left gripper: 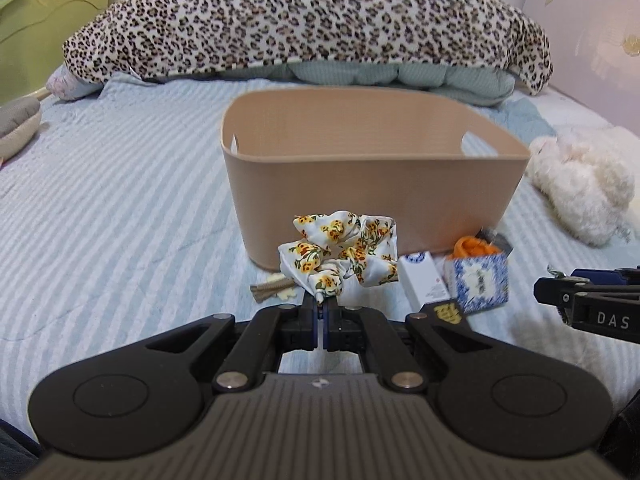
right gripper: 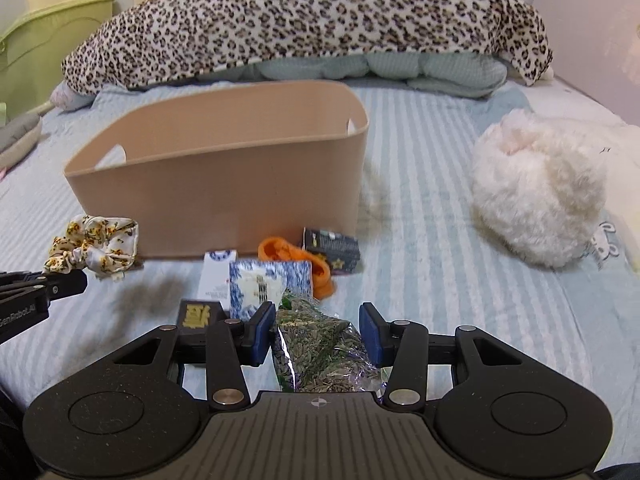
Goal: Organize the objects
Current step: 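Carry both items over the beige basket and open both tools to drop them, then grasp the tan hair clips with the left tool while the right tool grasps the black box, then lift both items over the beige basket and open both tools to release them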
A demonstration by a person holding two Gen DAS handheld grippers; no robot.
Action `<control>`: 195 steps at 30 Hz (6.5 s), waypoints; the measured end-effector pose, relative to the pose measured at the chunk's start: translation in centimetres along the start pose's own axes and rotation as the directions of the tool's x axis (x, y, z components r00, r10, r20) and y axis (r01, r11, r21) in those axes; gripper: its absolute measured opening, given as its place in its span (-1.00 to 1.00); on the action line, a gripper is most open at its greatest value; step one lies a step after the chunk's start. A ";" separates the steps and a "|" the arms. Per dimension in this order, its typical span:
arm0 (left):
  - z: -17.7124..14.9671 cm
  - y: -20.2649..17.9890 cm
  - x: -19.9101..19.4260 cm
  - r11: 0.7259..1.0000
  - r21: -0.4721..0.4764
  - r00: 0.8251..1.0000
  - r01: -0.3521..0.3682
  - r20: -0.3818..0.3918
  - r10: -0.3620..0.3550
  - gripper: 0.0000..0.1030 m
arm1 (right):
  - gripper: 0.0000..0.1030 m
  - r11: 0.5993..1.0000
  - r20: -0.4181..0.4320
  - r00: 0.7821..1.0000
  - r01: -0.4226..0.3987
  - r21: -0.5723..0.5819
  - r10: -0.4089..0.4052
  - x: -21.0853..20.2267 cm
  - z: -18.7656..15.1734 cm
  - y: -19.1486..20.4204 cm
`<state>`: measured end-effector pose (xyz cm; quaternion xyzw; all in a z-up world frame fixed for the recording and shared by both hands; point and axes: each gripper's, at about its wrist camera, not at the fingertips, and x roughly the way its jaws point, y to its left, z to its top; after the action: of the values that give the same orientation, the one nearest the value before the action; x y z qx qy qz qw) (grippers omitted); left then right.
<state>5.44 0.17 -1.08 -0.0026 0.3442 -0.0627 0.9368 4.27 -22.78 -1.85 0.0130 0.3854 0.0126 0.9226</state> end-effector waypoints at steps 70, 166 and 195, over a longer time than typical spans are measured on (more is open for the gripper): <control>5.8 1.9 2.5 0.997 0.065 0.986 -0.030 -0.161 0.040 0.51 | 0.98 1.000 -0.074 0.997 0.010 0.017 -0.009 2.4 6.7 -1.5; 1.0 2.8 4.6 0.969 0.140 0.967 0.202 -0.185 -0.175 -0.62 | -0.44 0.986 -0.183 0.971 -0.163 -0.021 0.156 3.1 0.1 3.4; 8.6 2.3 2.1 0.984 0.064 0.981 0.169 0.082 -0.174 -0.61 | -0.44 0.985 0.131 0.982 -0.150 0.085 0.138 1.2 9.2 1.3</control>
<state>12.81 1.87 4.05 -0.0084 0.2994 -0.1525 0.9418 11.59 -21.56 3.80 0.0855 0.3253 0.0602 0.9398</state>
